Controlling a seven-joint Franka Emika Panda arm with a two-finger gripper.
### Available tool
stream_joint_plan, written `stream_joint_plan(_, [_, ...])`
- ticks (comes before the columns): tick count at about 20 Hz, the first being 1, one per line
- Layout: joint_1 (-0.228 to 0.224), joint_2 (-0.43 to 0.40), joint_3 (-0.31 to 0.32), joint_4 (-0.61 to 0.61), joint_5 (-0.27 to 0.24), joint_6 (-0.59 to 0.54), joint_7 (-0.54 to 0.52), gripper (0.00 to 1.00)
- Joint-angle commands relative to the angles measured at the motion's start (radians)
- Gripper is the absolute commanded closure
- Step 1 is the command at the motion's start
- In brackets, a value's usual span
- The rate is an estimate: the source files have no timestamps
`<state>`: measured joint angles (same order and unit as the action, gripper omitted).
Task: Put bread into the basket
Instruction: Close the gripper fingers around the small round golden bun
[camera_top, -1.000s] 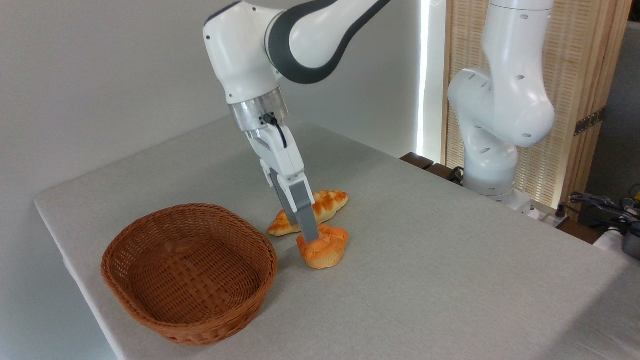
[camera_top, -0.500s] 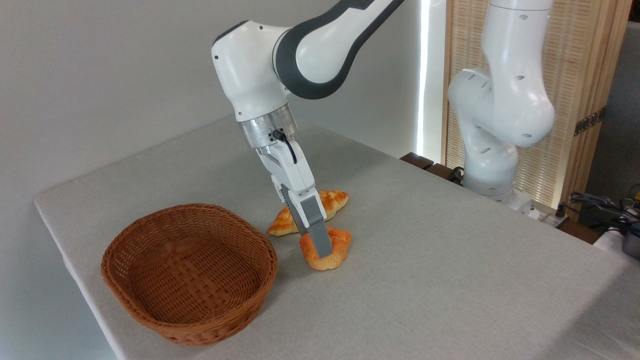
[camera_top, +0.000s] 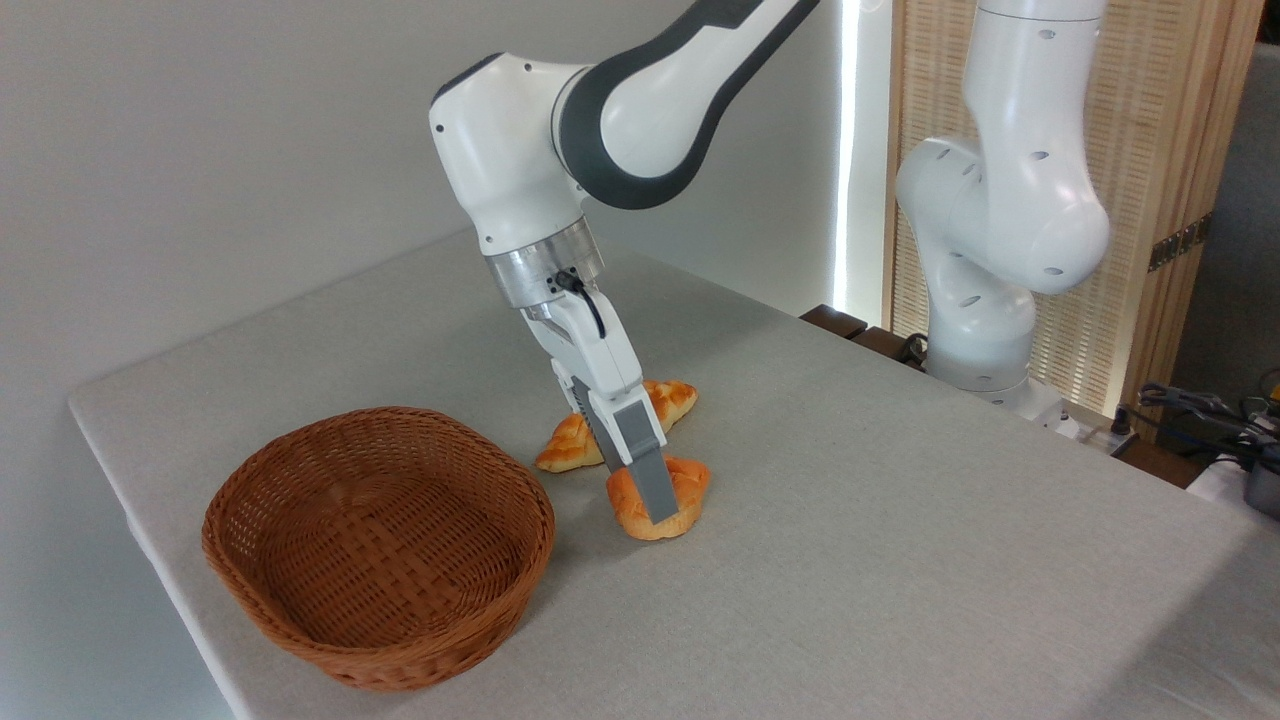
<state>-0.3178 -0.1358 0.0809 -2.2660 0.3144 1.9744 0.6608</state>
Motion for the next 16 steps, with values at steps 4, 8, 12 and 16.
stream_joint_plan(4, [-0.004, -0.005, 0.016, -0.029, 0.015, 0.006, -0.003, 0.6])
stream_joint_plan(8, [-0.004, -0.005, 0.017, -0.029, 0.015, 0.006, -0.004, 0.69])
stream_joint_plan(12, [-0.004, -0.005, 0.017, -0.027, 0.015, 0.006, -0.004, 0.71])
stream_joint_plan(16, [-0.004, -0.007, 0.019, -0.021, 0.014, 0.004, -0.001, 0.71])
